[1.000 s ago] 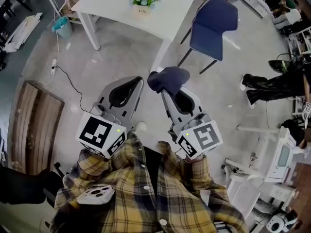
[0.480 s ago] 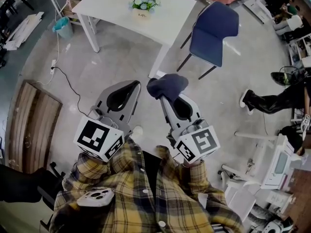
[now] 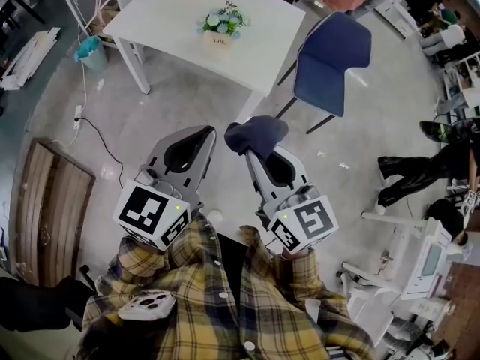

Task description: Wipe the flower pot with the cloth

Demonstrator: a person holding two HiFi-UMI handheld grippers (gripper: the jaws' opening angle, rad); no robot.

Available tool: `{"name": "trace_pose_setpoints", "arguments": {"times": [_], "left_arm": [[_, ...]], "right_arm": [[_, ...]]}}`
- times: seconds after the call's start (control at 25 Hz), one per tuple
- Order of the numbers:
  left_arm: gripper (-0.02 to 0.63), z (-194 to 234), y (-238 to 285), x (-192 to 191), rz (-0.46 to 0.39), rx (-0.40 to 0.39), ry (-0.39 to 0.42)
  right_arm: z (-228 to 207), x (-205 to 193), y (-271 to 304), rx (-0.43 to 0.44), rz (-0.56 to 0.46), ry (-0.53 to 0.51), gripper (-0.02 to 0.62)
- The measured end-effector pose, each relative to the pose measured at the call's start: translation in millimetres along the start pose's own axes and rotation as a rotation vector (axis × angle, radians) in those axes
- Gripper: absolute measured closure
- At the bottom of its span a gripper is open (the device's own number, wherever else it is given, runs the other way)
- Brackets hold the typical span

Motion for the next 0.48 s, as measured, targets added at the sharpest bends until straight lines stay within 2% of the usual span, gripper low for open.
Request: {"name": "trace_pose_setpoints", "arguments": {"times": [0.48], "left_arm": [[0.6, 141, 82, 43, 0.037, -0.062, 0.018]], "right_arm": [[-57, 42, 144, -0.092, -0.017, 0.007, 0.532]]}}
Point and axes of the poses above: the fingertips, and each gripper's own axes: y forward along the fingers, z to its left, x out of its top, the point moved 4 cm from there along -y, backward along the fingers, and after that the axes turned 6 degrees about x, right-handed, at the moved point
